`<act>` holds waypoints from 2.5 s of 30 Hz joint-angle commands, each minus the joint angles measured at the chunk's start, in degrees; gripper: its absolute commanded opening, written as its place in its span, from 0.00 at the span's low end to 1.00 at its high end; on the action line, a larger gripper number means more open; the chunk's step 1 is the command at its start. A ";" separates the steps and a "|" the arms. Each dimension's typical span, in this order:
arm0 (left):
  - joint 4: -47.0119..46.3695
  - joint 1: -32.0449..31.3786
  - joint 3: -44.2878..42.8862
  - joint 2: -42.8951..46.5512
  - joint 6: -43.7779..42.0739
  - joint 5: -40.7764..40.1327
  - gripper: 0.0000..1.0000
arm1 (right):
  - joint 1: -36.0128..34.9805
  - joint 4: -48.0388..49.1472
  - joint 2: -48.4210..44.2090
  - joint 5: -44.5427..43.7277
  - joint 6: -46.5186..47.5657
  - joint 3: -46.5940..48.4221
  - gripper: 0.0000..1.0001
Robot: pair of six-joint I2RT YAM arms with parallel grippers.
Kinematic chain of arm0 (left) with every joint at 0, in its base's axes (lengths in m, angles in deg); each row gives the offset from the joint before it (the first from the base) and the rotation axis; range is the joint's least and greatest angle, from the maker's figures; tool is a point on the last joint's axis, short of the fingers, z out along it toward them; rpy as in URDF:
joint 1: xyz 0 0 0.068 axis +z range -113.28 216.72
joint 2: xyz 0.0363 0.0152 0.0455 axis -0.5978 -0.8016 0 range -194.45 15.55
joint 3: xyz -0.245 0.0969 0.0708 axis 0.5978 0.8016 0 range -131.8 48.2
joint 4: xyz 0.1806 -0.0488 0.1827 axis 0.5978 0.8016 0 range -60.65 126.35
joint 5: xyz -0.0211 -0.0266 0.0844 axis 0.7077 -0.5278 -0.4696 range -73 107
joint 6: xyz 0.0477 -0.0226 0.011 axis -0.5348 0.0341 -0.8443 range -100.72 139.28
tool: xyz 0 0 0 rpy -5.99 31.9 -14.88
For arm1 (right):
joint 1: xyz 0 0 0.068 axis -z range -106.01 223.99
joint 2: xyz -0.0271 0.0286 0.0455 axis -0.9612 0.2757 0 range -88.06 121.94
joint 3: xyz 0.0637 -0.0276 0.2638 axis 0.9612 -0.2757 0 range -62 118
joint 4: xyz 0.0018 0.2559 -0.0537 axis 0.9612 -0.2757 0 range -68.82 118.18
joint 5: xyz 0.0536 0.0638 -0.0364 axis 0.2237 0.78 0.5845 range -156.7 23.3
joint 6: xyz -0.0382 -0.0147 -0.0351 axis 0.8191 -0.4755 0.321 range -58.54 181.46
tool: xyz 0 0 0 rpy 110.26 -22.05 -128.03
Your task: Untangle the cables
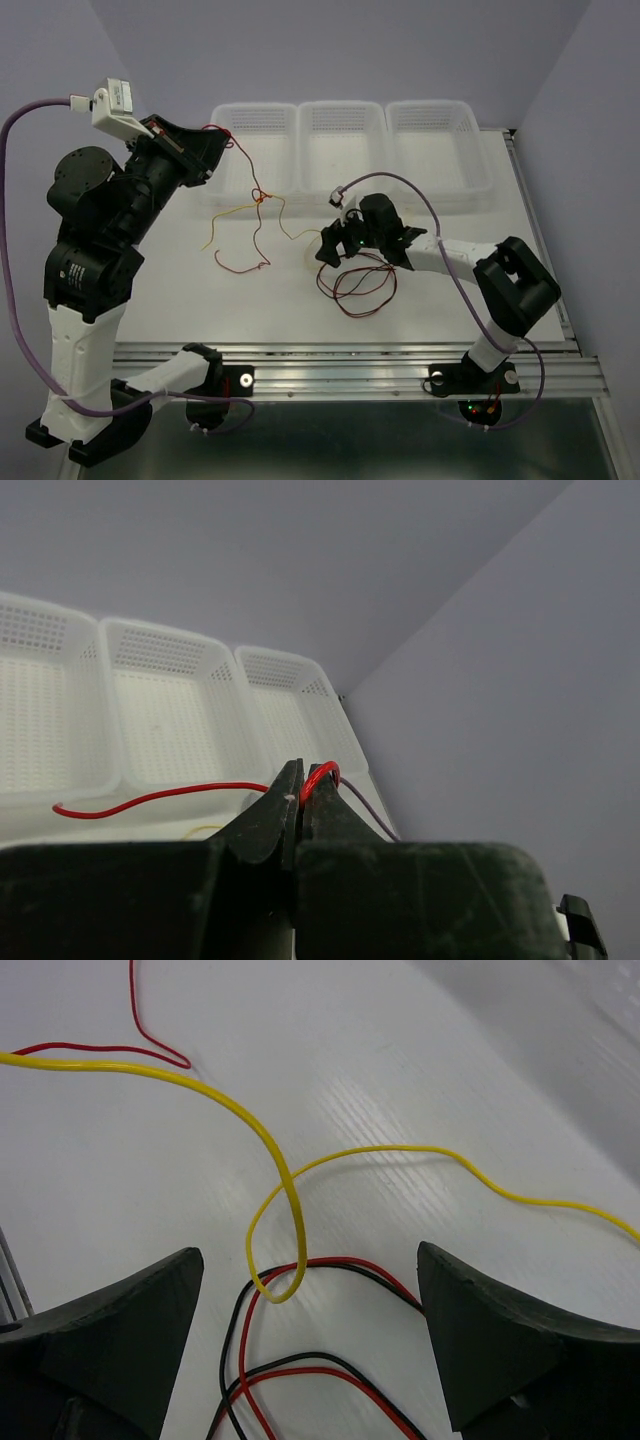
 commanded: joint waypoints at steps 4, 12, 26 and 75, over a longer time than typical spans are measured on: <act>-3.58 -0.19 1.18 2.12 0.21 -0.07 0.00 | -1.51 8.31 5.65 2.39 -6.37 3.02 0.28; -6.11 -0.28 16.36 5.81 3.28 -13.15 0.00 | -1.51 -3.96 -10.83 -26.07 -6.91 8.73 0.01; -7.00 4.46 43.00 -2.27 13.21 -28.12 0.00 | 7.26 -16.12 -18.36 -53.61 7.77 40.88 0.01; -16.41 17.74 59.62 -6.50 9.53 -18.01 0.00 | 33.37 -16.30 16.64 -31.03 3.91 80.29 0.01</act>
